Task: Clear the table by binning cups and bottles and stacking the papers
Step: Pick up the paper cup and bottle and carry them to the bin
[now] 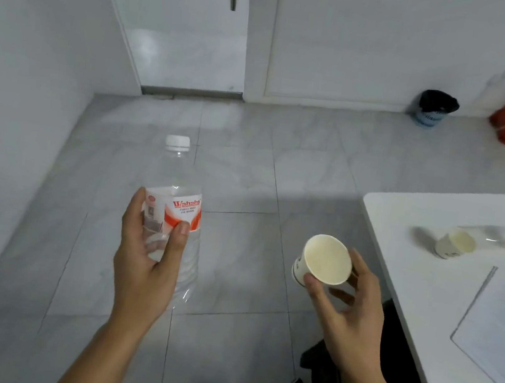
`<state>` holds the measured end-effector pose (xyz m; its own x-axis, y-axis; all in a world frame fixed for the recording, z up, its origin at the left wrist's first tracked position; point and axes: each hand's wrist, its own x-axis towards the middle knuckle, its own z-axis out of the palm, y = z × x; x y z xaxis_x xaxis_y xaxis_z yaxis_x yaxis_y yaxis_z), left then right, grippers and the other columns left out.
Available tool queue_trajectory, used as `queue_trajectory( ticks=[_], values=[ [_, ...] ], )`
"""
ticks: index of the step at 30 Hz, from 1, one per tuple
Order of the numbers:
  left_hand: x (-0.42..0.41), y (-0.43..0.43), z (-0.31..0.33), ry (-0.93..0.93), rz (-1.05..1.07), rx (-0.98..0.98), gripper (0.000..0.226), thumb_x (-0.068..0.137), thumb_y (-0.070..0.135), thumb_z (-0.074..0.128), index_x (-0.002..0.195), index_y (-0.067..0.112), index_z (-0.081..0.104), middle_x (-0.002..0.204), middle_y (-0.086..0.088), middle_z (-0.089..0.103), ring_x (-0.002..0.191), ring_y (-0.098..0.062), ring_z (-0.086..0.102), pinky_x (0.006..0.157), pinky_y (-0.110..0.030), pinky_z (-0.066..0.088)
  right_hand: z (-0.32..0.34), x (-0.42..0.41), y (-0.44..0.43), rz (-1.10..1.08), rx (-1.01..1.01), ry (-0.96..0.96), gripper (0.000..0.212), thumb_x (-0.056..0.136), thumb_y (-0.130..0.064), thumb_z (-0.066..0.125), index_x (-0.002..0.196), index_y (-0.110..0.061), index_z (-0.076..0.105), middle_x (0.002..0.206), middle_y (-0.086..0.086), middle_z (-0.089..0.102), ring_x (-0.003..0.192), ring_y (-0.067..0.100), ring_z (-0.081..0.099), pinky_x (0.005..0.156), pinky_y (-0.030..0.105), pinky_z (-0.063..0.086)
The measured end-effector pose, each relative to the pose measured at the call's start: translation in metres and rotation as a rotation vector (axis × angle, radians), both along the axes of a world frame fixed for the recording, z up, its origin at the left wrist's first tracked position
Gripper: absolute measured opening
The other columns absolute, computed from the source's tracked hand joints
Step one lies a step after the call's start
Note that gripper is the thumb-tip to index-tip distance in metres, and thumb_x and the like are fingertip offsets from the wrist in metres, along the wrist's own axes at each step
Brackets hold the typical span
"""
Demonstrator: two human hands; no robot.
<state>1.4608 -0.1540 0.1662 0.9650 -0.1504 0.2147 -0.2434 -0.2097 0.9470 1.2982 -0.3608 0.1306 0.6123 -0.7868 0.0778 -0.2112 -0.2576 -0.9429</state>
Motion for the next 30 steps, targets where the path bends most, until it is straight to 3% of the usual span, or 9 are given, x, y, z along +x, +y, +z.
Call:
queue_trajectory(
  ticks=[3, 7, 11, 13, 15, 20, 23, 27, 30],
  values=[
    [0.074, -0.078, 0.016, -0.032, -0.137, 0.008, 0.066, 0.084, 0.038, 0.061, 0.144, 0.035, 0.032, 0.125, 0.025, 0.050, 0.105, 0.022, 0.053, 0.076, 0.001, 0.044, 0.005, 0.050, -0.052, -0.112, 0.005, -0.053, 0.078, 0.071, -0.049, 0.079, 0.140, -0.035, 0.045, 0.129, -0.019, 0.047, 0.109, -0.004, 0.057, 0.085, 0.028, 0.054],
    [0.157, -0.193, 0.015, -0.067, -0.296, 0.026, 0.065, 0.084, 0.038, 0.062, 0.142, 0.038, 0.031, 0.122, 0.037, 0.044, 0.104, 0.023, 0.053, 0.076, 0.001, 0.044, -0.007, 0.117, -0.135, -0.257, 0.011, -0.099, 0.076, 0.071, -0.050, 0.077, 0.137, -0.042, 0.043, 0.124, -0.032, 0.043, 0.113, -0.006, 0.054, 0.087, 0.027, 0.052],
    [0.225, -0.311, 0.013, -0.109, -0.355, 0.058, 0.072, 0.083, 0.039, 0.063, 0.148, 0.031, 0.033, 0.125, 0.036, 0.043, 0.103, 0.026, 0.050, 0.074, 0.001, 0.044, -0.023, 0.191, -0.243, -0.322, -0.017, -0.119, 0.075, 0.075, -0.041, 0.080, 0.140, -0.030, 0.046, 0.125, -0.018, 0.048, 0.117, -0.001, 0.053, 0.087, 0.028, 0.055],
    [0.258, -0.360, 0.018, -0.126, -0.370, 0.070, 0.072, 0.083, 0.039, 0.063, 0.148, 0.029, 0.034, 0.131, 0.024, 0.048, 0.104, 0.025, 0.050, 0.075, 0.001, 0.043, -0.017, 0.229, -0.292, -0.346, -0.014, -0.117, 0.078, 0.075, -0.041, 0.080, 0.143, -0.027, 0.044, 0.127, -0.015, 0.049, 0.116, 0.001, 0.053, 0.087, 0.027, 0.055],
    [0.291, -0.405, 0.026, -0.135, -0.391, 0.087, 0.072, 0.084, 0.039, 0.063, 0.149, 0.027, 0.034, 0.136, 0.014, 0.049, 0.104, 0.025, 0.050, 0.075, 0.002, 0.043, -0.006, 0.266, -0.336, -0.349, -0.019, -0.134, 0.081, 0.074, -0.044, 0.080, 0.144, -0.028, 0.043, 0.127, -0.017, 0.047, 0.116, 0.002, 0.054, 0.087, 0.024, 0.053],
    [0.370, -0.507, 0.028, -0.120, -0.398, 0.081, 0.069, 0.084, 0.037, 0.062, 0.147, 0.024, 0.037, 0.137, 0.010, 0.051, 0.109, 0.021, 0.051, 0.078, 0.000, 0.044, 0.014, 0.345, -0.447, -0.319, -0.039, -0.147, 0.080, 0.073, -0.048, 0.082, 0.142, -0.033, 0.043, 0.125, -0.028, 0.044, 0.118, 0.003, 0.053, 0.085, 0.017, 0.051],
    [0.422, -0.580, 0.015, -0.090, -0.402, 0.052, 0.067, 0.084, 0.037, 0.062, 0.145, 0.027, 0.037, 0.129, 0.016, 0.053, 0.105, 0.022, 0.052, 0.077, 0.000, 0.044, 0.012, 0.390, -0.525, -0.315, -0.074, -0.116, 0.081, 0.074, -0.046, 0.082, 0.144, -0.029, 0.043, 0.127, -0.022, 0.046, 0.118, 0.002, 0.052, 0.084, 0.015, 0.051],
    [0.495, -0.701, -0.001, -0.093, -0.418, 0.030, 0.068, 0.084, 0.039, 0.062, 0.146, 0.024, 0.037, 0.120, 0.035, 0.046, 0.103, 0.025, 0.049, 0.077, 0.002, 0.041, 0.008, 0.457, -0.646, -0.346, -0.158, -0.058, 0.080, 0.076, -0.038, 0.083, 0.144, -0.028, 0.043, 0.127, -0.013, 0.047, 0.118, 0.002, 0.052, 0.086, 0.024, 0.054],
    [0.546, -0.799, -0.002, -0.060, -0.463, -0.020, 0.069, 0.084, 0.041, 0.062, 0.146, 0.024, 0.038, 0.121, 0.032, 0.048, 0.104, 0.026, 0.049, 0.077, 0.002, 0.040, 0.016, 0.500, -0.732, -0.400, -0.190, -0.050, 0.080, 0.075, -0.039, 0.082, 0.144, -0.026, 0.043, 0.129, -0.013, 0.047, 0.118, 0.003, 0.053, 0.085, 0.026, 0.054]
  ],
)
